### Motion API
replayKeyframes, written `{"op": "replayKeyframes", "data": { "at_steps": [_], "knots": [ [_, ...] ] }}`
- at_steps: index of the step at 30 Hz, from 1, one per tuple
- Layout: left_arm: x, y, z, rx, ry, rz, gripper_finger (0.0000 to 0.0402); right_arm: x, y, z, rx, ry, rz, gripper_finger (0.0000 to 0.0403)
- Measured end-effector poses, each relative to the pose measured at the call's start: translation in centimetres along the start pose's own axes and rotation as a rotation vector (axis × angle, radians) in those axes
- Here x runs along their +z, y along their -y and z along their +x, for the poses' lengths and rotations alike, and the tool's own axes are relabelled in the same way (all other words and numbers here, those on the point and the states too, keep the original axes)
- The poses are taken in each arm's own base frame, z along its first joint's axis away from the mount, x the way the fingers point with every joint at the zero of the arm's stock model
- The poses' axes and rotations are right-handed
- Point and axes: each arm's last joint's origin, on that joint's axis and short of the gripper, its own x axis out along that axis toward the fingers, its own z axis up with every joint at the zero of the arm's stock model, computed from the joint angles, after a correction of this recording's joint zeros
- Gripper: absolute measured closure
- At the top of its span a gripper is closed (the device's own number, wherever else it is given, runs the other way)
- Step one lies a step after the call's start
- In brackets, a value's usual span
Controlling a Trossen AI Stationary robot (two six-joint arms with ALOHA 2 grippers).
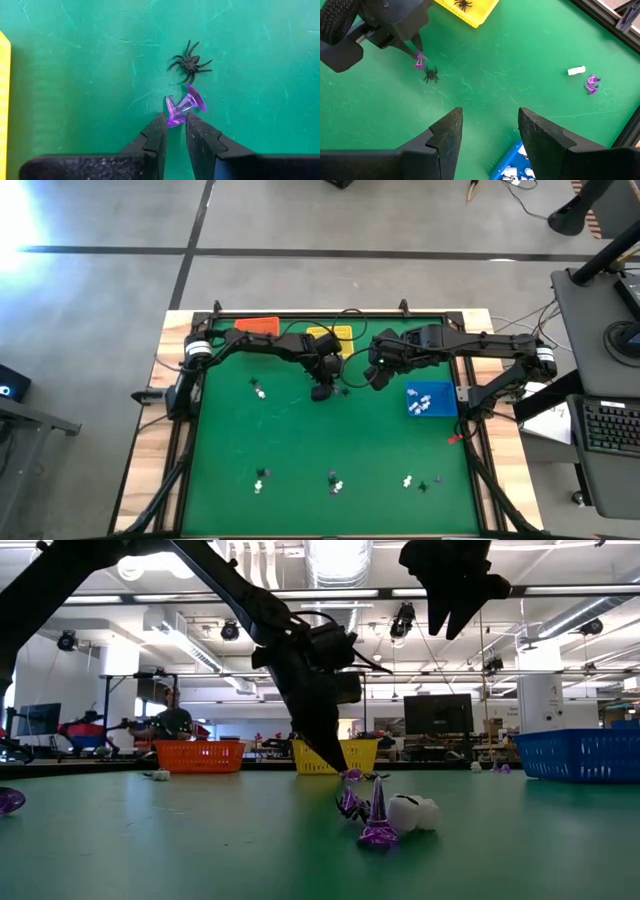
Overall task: Sort Halloween decoration
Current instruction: Put the violet hat toy into the orange basket
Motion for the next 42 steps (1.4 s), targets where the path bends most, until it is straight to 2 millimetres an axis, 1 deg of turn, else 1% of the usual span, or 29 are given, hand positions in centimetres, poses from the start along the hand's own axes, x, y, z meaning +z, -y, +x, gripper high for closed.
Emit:
{"op": "replayKeyframes", "data": {
  "at_steps": [3,13,18,26,32,36,39,42],
  "knots": [
    [0.0,0.0,0.0,0.0,0.0,0.001,0.0364,0.0,0.0,0.0,0.0,0.0,-0.002,0.0218],
    [0.0,0.0,0.0,0.0,0.001,0.034,0.0366,0.0,0.0,0.0,-0.001,0.0,-0.003,0.0218],
    [-0.4,0.0,0.1,0.004,-0.035,0.062,0.0398,0.0,0.0,0.0,-0.002,-0.001,-0.004,0.0218],
    [-0.5,0.1,0.0,-0.008,-0.047,0.071,0.0402,0.0,0.0,0.0,-0.008,0.003,-0.002,0.0218],
    [-0.3,0.4,-0.8,-0.042,-0.035,0.075,0.0401,0.0,0.0,0.0,-0.008,0.003,-0.002,0.0218],
    [0.2,0.6,-1.8,-0.035,-0.001,0.058,0.0398,0.0,0.0,0.0,-0.008,0.003,-0.002,0.0218],
    [0.4,0.7,-2.2,-0.03,0.009,0.034,0.0382,0.0,0.0,0.0,-0.008,0.003,-0.001,0.0218],
    [0.3,0.8,-2.0,-0.032,-0.004,0.004,0.0357,0.0,0.0,0.0,-0.008,0.003,-0.002,0.0218]
  ]
}}
